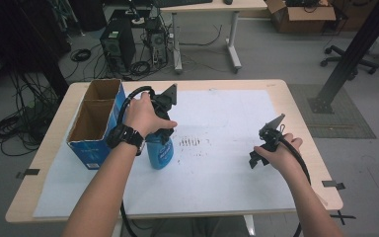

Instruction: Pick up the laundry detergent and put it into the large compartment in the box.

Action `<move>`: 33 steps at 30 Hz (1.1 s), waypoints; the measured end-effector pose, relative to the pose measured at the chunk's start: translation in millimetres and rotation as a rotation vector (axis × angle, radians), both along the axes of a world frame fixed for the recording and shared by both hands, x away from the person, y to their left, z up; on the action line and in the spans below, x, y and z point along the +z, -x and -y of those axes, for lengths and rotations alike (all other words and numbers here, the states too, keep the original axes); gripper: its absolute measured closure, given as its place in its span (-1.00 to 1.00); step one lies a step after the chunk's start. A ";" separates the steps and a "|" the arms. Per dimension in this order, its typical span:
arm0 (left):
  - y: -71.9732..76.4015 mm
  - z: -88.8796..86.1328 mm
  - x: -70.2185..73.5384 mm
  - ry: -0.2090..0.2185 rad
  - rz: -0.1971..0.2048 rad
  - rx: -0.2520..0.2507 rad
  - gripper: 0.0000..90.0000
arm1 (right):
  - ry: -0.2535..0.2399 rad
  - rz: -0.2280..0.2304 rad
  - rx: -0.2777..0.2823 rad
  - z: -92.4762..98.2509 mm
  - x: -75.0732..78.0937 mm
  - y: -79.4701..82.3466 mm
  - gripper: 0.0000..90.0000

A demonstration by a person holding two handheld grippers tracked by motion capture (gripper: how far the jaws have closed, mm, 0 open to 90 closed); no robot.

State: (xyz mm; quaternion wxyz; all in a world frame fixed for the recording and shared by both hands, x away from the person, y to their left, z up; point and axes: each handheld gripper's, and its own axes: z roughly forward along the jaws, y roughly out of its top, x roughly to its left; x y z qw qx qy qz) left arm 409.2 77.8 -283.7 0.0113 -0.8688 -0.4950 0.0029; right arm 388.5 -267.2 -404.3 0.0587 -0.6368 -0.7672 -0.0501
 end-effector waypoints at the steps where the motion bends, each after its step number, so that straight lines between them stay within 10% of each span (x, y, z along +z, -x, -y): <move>1: 0.0 0.0 0.0 0.000 0.000 0.000 -0.18 | -0.001 0.000 -0.001 0.1 0.3 0.0 -0.84; 19: -2.8 2.5 11.8 0.005 -0.013 -0.017 -0.17 | -0.019 0.013 -0.011 4.0 10.3 0.0 -0.84; 33: -7.9 -8.3 100.3 0.036 0.019 0.049 -0.17 | -0.039 0.031 -0.008 1.3 25.6 -3.9 -0.84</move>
